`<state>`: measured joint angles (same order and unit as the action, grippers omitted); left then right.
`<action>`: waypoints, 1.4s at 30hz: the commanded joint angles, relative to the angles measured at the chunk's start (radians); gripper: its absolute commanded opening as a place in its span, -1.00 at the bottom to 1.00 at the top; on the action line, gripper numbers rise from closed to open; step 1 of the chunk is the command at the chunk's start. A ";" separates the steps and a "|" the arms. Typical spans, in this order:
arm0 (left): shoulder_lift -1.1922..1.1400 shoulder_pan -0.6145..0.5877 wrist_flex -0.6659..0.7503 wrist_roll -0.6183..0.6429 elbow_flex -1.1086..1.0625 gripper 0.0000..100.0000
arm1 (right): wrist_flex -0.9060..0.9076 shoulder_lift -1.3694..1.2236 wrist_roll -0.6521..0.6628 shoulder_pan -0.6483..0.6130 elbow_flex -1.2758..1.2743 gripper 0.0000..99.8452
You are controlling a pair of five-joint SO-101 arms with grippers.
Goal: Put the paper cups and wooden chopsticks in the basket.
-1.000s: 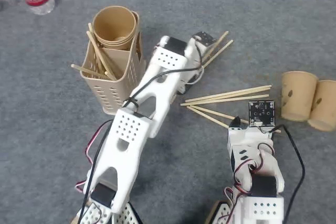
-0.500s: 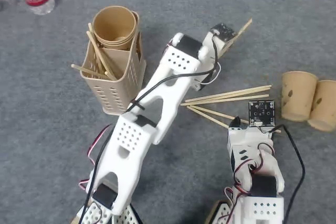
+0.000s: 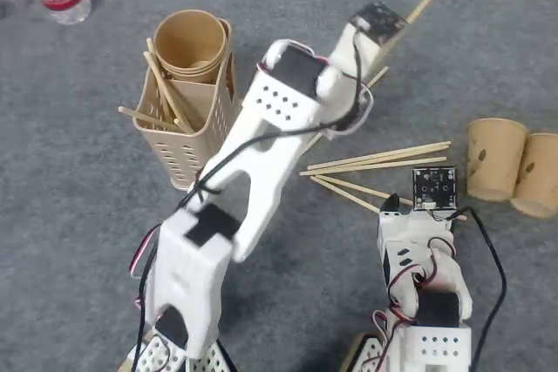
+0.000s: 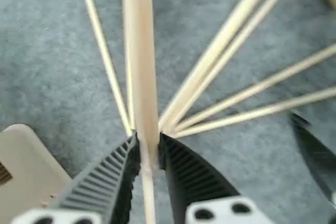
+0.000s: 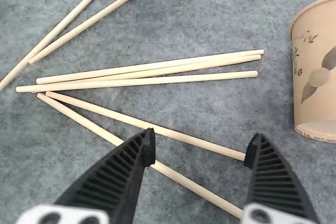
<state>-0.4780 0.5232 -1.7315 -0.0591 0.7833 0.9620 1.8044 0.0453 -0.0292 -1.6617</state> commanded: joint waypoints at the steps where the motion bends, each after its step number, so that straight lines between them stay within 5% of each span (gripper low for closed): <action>1: 0.215 0.041 0.015 0.006 -0.166 -0.98 | -0.022 0.010 0.014 0.008 -0.008 -0.43; 10: 0.793 -0.120 0.377 -0.049 -0.687 -0.98 | -0.022 0.010 0.014 0.007 -0.008 -0.43; 16: 1.129 -0.227 0.565 -0.046 -0.753 -0.98 | -0.022 0.010 0.014 0.005 -0.008 -0.43; 22: 1.220 -0.436 0.749 -0.032 -0.773 -0.98 | -0.022 0.010 0.014 0.004 -0.008 -0.43; 27: 1.306 -0.594 0.941 0.123 -1.040 -0.98 | -0.022 0.010 0.014 0.004 -0.009 -0.43; 34: 1.677 -0.612 1.381 0.098 -1.646 -0.98 | -0.024 0.010 0.014 0.004 -0.014 -0.43; 42: 1.643 -0.614 1.427 0.092 -1.722 -0.98 | -0.030 0.010 0.014 0.004 -0.015 -0.43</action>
<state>1.1822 -0.0859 -0.3337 0.0407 -0.9429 0.9528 1.8044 0.0453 -0.0292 -1.6617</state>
